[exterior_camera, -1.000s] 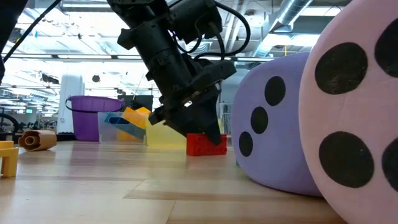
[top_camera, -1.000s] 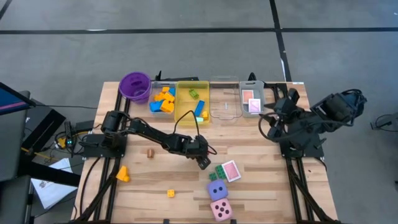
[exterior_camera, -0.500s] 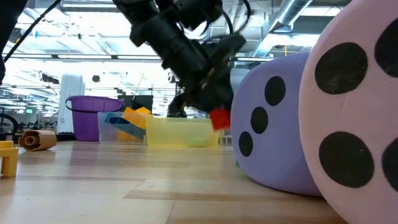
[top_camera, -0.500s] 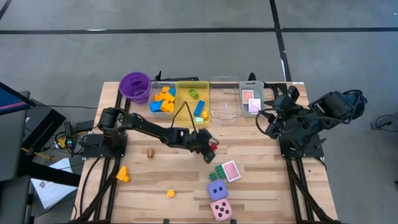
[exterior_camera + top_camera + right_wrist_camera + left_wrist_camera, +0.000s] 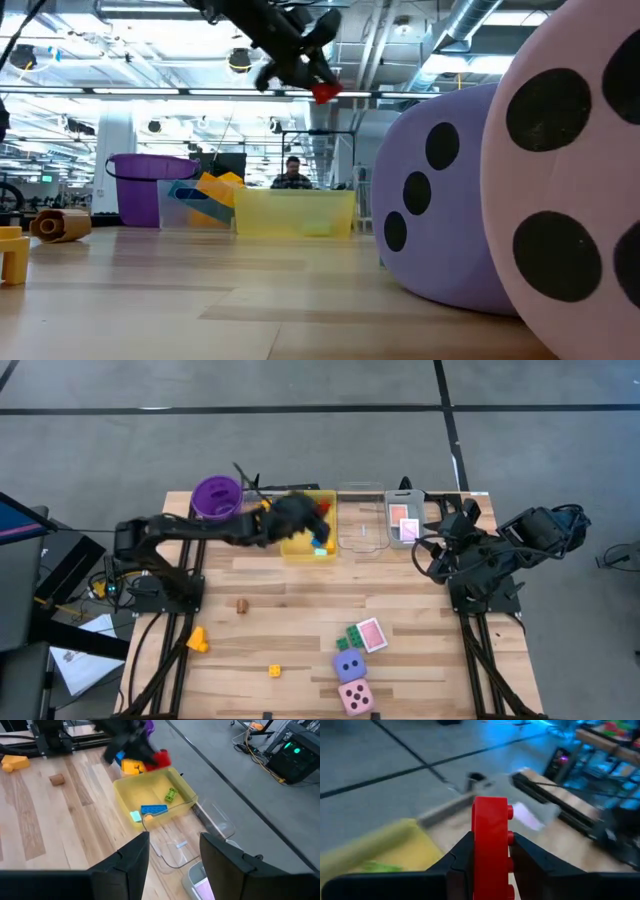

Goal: Pick & Place Toys
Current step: Put the small red game piece into the yellow bin, then adjust the green game pieces

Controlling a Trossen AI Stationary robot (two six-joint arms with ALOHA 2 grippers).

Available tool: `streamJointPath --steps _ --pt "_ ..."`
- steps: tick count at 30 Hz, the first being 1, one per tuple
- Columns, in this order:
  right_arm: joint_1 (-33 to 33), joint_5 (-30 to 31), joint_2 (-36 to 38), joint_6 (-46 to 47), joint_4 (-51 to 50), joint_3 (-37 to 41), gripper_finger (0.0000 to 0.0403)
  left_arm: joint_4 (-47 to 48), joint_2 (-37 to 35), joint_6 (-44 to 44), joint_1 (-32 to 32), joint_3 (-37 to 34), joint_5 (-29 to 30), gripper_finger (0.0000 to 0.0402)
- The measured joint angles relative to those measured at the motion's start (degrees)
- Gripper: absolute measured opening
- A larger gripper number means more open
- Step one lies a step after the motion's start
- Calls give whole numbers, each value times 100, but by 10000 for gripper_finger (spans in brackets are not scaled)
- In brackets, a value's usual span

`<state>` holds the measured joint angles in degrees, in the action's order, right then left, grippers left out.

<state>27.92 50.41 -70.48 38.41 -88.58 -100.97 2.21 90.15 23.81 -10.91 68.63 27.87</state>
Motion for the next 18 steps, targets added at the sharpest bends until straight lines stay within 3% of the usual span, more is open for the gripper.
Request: streamJointPath --steps 9,18 --pt "0 0 -2 11 102 2 168 490 -199 -99 -878 -6 -45 98" --pt "0 0 -2 13 206 2 168 1083 86 -80 -872 -8 -248 150"
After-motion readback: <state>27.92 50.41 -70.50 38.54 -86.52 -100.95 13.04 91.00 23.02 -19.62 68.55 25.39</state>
